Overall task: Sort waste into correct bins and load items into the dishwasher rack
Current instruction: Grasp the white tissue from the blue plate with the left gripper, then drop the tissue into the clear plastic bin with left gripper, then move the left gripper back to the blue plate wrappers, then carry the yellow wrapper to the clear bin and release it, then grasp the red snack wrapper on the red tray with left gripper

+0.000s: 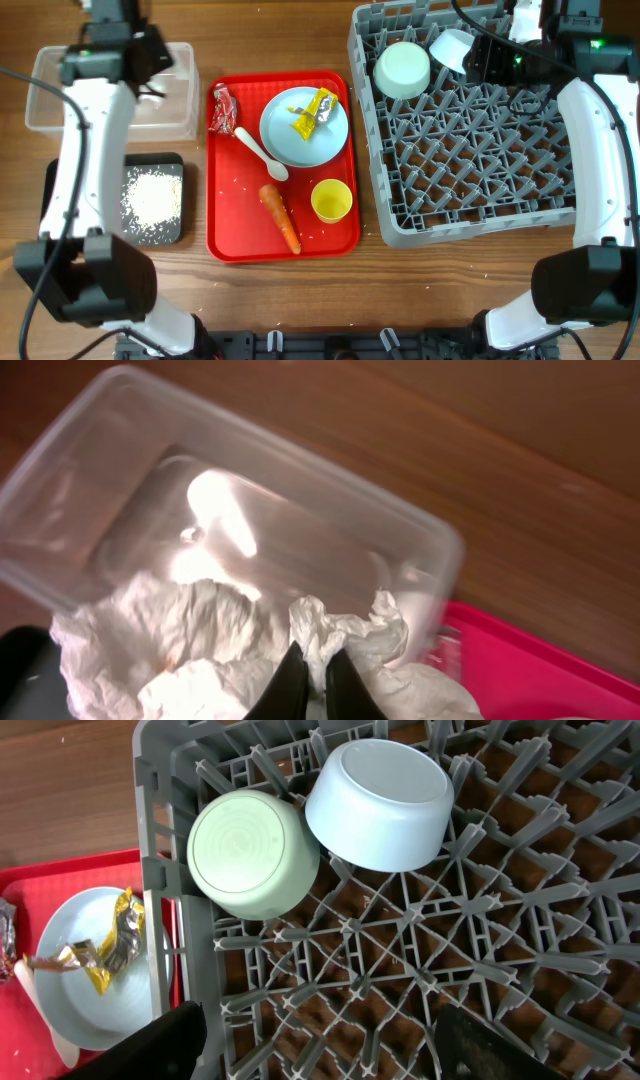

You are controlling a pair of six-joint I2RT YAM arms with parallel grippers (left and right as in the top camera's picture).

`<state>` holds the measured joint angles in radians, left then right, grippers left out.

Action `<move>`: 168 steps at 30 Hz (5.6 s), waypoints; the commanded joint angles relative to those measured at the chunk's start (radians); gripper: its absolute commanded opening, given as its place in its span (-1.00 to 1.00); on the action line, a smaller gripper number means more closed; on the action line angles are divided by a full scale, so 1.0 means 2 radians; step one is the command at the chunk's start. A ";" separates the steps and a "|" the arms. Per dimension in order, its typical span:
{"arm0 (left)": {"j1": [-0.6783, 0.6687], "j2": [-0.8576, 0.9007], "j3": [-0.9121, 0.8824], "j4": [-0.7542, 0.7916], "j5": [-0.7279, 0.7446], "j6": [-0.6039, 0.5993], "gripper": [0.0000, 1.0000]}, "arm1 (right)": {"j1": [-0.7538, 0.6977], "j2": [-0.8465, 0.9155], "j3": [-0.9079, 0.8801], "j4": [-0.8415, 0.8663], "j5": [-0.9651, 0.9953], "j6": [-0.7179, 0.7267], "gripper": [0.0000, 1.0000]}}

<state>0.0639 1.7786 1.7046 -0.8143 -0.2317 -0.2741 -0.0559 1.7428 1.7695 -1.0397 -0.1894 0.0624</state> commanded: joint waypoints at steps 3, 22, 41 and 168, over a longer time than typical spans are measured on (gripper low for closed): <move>0.070 0.083 -0.003 0.021 -0.016 0.018 0.99 | 0.001 -0.003 0.002 0.001 0.003 -0.004 0.52; 0.012 0.103 0.001 -0.002 0.191 0.097 1.00 | 0.001 -0.003 0.002 -0.014 0.003 -0.005 0.63; 0.063 0.055 0.025 -0.012 0.049 -0.036 1.00 | 0.001 -0.003 0.002 -0.023 0.005 -0.018 0.64; -0.090 0.288 0.072 -0.047 0.080 0.041 -0.92 | 0.001 0.018 0.002 -0.034 0.009 -0.031 0.65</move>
<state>-0.1192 2.3394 1.8706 -0.9100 -0.0628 -0.1909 -0.0559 1.7580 1.7695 -1.1103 -0.1818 0.0204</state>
